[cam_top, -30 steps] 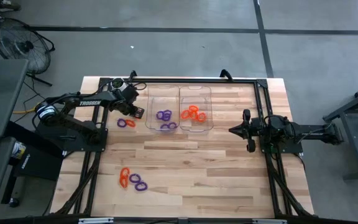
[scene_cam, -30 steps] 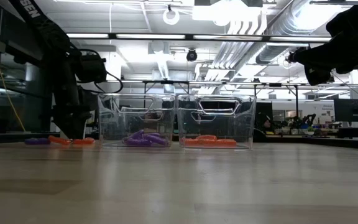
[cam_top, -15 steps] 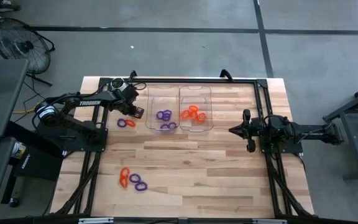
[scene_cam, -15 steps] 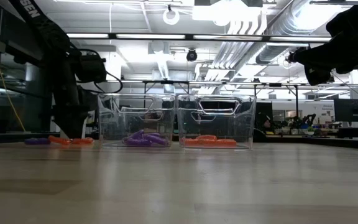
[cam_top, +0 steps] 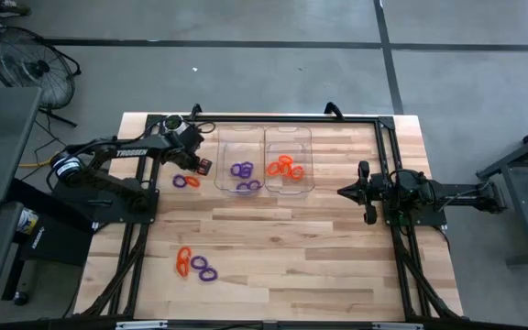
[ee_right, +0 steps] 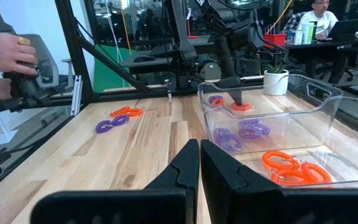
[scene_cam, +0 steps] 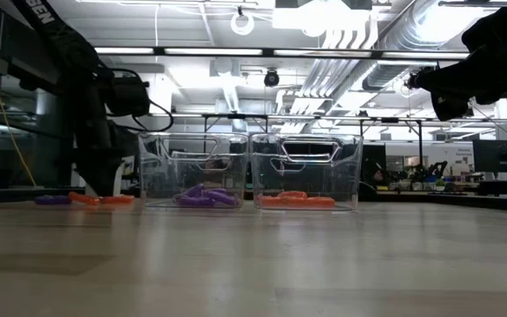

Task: Sort spring keychains
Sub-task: Put the orange spring keychain into the right transparent bin

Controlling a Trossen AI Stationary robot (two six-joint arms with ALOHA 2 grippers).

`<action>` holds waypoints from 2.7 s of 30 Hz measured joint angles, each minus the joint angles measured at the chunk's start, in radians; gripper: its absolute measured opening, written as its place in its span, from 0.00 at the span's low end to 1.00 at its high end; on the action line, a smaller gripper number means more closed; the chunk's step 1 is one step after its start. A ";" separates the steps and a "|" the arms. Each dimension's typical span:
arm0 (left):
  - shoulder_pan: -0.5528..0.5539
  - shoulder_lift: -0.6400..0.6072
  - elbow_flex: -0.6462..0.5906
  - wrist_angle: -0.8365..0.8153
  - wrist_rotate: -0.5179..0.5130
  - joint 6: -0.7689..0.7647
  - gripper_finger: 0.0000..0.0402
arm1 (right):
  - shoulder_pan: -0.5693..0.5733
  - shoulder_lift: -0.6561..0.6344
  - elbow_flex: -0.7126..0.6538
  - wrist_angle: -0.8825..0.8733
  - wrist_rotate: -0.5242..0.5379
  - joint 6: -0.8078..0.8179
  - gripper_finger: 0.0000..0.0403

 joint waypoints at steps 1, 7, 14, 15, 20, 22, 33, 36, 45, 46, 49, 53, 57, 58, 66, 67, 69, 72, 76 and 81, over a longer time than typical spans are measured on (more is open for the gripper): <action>0.000 -0.015 -0.002 -0.009 0.002 0.000 0.01 | 0.000 0.000 0.000 0.000 0.000 0.000 0.03; 0.000 -0.115 -0.007 -0.090 0.005 -0.005 0.00 | 0.000 0.000 0.000 0.000 0.000 0.000 0.03; 0.000 -0.247 -0.004 -0.096 -0.005 -0.017 0.00 | 0.000 0.000 0.000 0.000 0.000 0.000 0.03; 0.000 -0.268 -0.004 -0.096 -0.005 -0.021 0.00 | 0.000 0.000 0.000 0.000 0.000 0.000 0.03; 0.000 -0.373 -0.002 -0.095 0.015 -0.024 0.00 | 0.000 0.000 0.000 0.000 0.000 0.000 0.03; 0.000 -0.411 -0.002 -0.095 0.024 -0.027 0.00 | 0.000 0.000 0.000 0.000 0.000 0.000 0.03; 0.000 -0.574 -0.001 0.004 0.150 -0.019 0.00 | 0.000 0.000 0.000 0.000 0.000 0.000 0.03; -0.002 -0.595 0.000 0.065 0.205 -0.024 0.00 | 0.000 0.000 0.000 0.000 0.000 0.000 0.03; -0.095 -0.494 0.092 0.130 0.201 -0.027 0.00 | 0.000 0.000 0.000 0.000 0.000 0.000 0.03; -0.109 -0.472 0.109 0.130 0.196 -0.026 0.00 | 0.000 0.000 0.000 0.000 0.000 0.000 0.03; -0.152 -0.392 0.168 0.133 0.191 -0.004 0.00 | 0.000 0.000 0.000 0.000 0.000 0.000 0.03; -0.207 -0.274 0.262 0.130 0.190 0.043 0.00 | 0.000 0.000 0.000 0.000 0.000 0.000 0.03; -0.258 -0.147 0.379 0.128 0.193 0.103 0.00 | 0.000 0.000 0.000 0.000 0.000 0.000 0.03; -0.271 -0.114 0.411 0.128 0.194 0.121 0.00 | 0.000 0.000 0.000 0.000 0.000 0.000 0.03; -0.345 0.153 0.690 0.032 0.218 0.277 0.00 | 0.000 0.000 0.000 0.000 0.000 0.000 0.03; -0.352 0.185 0.724 0.010 0.216 0.297 0.00 | 0.000 0.000 0.000 0.000 0.000 0.000 0.03; -0.372 0.252 0.805 -0.037 0.206 0.329 0.00 | 0.000 0.000 0.000 0.000 0.000 0.000 0.03; -0.400 0.348 0.930 -0.157 0.142 0.357 0.00 | 0.000 0.000 0.000 0.000 0.000 0.000 0.03; -0.436 0.470 1.072 -0.263 0.094 0.404 0.00 | 0.000 0.000 0.000 0.000 0.000 0.000 0.03; -0.471 0.573 1.202 -0.310 0.071 0.415 0.00 | 0.000 0.000 0.000 0.000 0.000 0.000 0.03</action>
